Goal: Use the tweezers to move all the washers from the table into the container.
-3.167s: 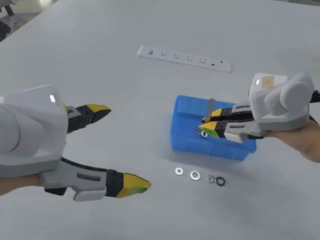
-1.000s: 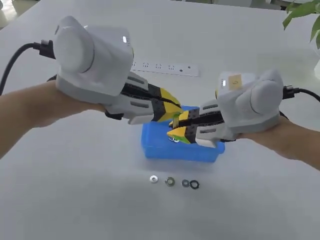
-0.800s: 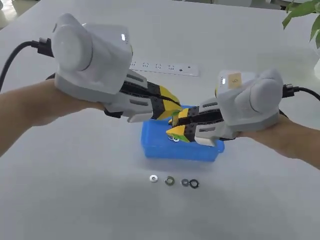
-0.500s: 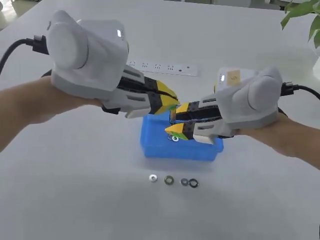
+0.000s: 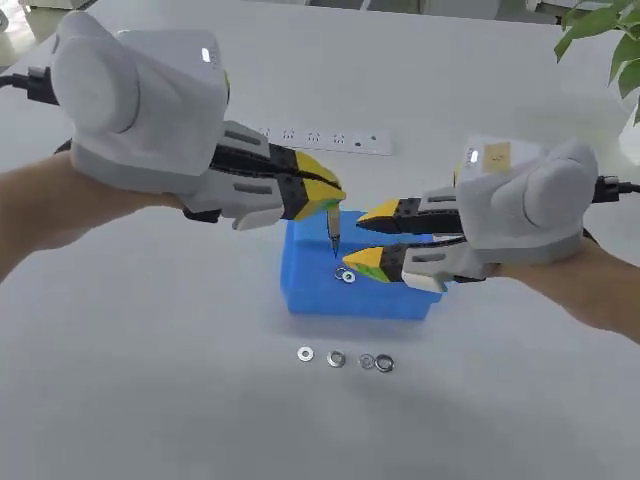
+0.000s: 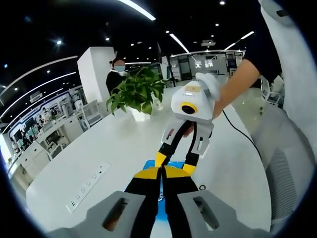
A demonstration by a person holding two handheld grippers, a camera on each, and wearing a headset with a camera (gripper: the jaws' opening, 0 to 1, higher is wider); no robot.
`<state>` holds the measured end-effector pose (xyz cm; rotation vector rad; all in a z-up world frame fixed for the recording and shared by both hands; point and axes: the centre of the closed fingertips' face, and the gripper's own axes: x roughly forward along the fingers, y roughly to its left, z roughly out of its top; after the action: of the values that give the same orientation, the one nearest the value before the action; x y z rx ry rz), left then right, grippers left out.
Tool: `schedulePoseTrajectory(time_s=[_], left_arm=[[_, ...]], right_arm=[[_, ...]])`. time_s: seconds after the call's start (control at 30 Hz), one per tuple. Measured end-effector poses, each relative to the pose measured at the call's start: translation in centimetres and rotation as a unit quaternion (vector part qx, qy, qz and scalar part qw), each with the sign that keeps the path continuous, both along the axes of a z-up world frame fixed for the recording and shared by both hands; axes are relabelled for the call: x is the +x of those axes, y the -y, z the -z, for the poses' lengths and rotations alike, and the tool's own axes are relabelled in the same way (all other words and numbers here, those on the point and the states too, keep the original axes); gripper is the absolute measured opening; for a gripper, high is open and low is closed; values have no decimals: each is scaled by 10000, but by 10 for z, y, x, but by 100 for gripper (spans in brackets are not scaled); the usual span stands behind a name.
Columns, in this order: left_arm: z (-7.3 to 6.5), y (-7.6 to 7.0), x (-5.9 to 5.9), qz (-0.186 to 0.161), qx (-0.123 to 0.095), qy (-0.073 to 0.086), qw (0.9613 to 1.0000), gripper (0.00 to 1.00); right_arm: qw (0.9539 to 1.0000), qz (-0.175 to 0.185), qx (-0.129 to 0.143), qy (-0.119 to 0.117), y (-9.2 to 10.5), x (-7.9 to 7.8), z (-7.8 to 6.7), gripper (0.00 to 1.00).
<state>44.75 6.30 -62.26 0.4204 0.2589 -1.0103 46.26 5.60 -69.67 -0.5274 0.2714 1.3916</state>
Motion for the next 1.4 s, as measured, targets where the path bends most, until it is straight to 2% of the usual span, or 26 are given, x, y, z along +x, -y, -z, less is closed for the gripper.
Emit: schedulePoseTrajectory(time_s=[0.1, 0.17, 0.27, 0.4, 0.53, 0.67, 0.77, 0.83, 0.87, 0.97, 1.07, 1.13, 1.23, 1.33, 1.4], left_arm=[[-2, -4, -6, -54, 5, -10, 10000, 4], [-2, -5, -9, -100, -1, -1, 10000, 4], [-2, -8, -15, -177, -5, -4, 9998, 4], [0, -7, -28, -228, -4, -16, 9997, 4], [7, -12, -39, -324, -36, -92, 9994, 4], [13, -15, -47, -379, -100, -204, 9990, 4], [18, -15, -52, -401, -77, -222, 9989, 5], [19, -16, -54, -437, -91, -137, 9989, 5], [20, -16, -56, -446, -171, -178, 9987, 5], [27, -16, -59, -418, -80, -173, 9989, 5], [32, -12, -66, -300, -181, -236, 9991, 5], [35, -9, -68, -264, -231, -222, 9991, 5], [47, -6, -73, -259, -186, -338, 9989, 5], [54, -4, -77, -233, -153, -414, 9988, 5], [56, -3, -79, -212, -116, -382, 9990, 5]], right_arm=[[9999, 99, 36, 32, 7, -3, -5, 34], [9998, 109, 94, 140, 10, -9, -11, 41], [9997, 77, 176, 142, 14, -22, -18, 48], [9997, 89, 199, 136, 21, -38, -18, 54], [9994, 322, 79, -21, 38, -50, -5, 60], [9985, 492, 108, -213, 54, -59, 3, 64], [9980, 488, 133, -382, 63, -70, 8, 72], [9982, 447, 119, -392, 67, -75, 10, 75], [9983, 425, 101, -393, 69, -79, 12, 77], [9978, 429, 116, -484, 73, -85, 14, 83], [9975, 421, 105, -559, 76, -93, 17, 87], [9972, 436, 120, -600, 78, -95, 18, 89], [9950, 551, 227, -804, 80, -98, 20, 92], [9946, 627, 150, -818, 86, -97, 27, 93], [9938, 645, 112, -901, 88, -99, 31, 93]])
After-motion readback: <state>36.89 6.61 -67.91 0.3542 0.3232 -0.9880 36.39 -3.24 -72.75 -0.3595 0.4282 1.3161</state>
